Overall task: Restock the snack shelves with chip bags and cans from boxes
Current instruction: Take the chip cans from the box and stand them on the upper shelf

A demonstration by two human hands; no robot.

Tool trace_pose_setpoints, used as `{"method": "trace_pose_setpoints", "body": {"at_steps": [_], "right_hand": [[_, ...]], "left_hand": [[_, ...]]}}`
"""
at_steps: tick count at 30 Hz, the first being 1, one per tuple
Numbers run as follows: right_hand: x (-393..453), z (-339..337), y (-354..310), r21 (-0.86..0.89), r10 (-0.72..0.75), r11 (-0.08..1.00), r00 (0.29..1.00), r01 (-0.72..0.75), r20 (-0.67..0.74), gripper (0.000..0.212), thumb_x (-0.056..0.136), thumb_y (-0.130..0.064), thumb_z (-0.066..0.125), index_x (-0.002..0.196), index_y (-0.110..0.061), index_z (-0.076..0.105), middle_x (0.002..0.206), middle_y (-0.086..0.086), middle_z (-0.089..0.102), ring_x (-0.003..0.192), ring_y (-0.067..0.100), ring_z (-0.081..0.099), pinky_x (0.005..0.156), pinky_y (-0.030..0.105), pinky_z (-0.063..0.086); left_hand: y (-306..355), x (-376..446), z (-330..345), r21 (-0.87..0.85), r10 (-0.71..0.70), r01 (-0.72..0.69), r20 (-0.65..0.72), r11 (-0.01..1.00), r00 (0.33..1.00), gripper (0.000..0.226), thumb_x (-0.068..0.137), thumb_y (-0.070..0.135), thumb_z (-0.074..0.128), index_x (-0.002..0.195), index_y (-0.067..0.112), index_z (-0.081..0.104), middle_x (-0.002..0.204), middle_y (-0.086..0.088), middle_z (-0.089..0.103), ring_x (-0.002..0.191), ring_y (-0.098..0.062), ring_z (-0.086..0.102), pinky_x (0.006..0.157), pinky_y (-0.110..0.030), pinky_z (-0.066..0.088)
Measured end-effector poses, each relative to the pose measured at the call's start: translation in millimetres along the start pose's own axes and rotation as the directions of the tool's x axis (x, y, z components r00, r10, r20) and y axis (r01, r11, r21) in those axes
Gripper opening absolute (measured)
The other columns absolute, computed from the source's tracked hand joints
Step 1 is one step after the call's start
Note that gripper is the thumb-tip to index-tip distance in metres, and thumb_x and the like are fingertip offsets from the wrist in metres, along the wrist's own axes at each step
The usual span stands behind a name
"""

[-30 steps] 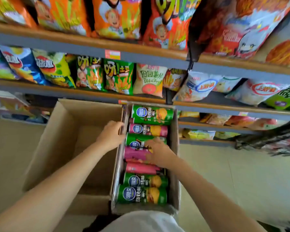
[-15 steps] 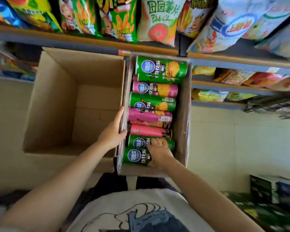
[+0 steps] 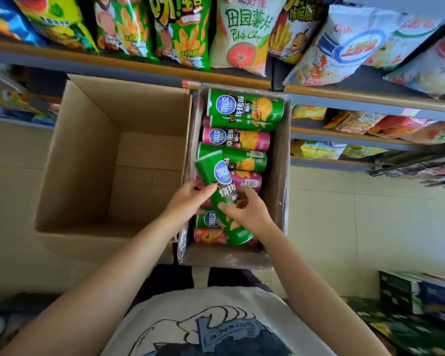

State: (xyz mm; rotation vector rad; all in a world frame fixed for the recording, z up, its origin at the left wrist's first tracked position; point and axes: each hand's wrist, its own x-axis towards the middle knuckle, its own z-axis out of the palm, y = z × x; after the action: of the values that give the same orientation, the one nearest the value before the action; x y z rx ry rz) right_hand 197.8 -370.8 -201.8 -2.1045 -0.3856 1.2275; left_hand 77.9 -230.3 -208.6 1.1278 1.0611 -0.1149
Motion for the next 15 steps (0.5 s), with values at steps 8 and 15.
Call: {"method": "trace_pose_setpoints", "body": {"at_steps": [8,15], "right_hand": [[41,10,33,-0.615,0.014,0.788,0.999,0.008,0.03,0.053,0.089,-0.038,0.069,0.133,-0.016,0.052,0.132,0.006,0.055,0.12,0.026,0.052,0.097,0.04,0.045],[48,38,73,-0.916,0.16,0.401,0.983,0.015,0.086,0.083,0.081,-0.044,0.076,0.147,-0.016,0.033,0.148,0.01,0.037,0.14,0.031,0.032,0.112,0.048,0.03]], "left_hand": [[-7,4,-17,-0.18,-0.021,0.004,-0.093,0.984,0.995,0.058,0.059,0.038,0.086,0.112,0.027,0.066,0.101,0.0,0.077,0.093,-0.023,0.074,0.082,-0.039,0.058],[0,1,-34,-0.215,-0.035,0.02,-0.064,0.976,0.997,0.077,0.05,0.048,0.087,0.119,0.023,0.063,0.107,-0.003,0.075,0.098,-0.024,0.073,0.084,-0.042,0.058]]}}
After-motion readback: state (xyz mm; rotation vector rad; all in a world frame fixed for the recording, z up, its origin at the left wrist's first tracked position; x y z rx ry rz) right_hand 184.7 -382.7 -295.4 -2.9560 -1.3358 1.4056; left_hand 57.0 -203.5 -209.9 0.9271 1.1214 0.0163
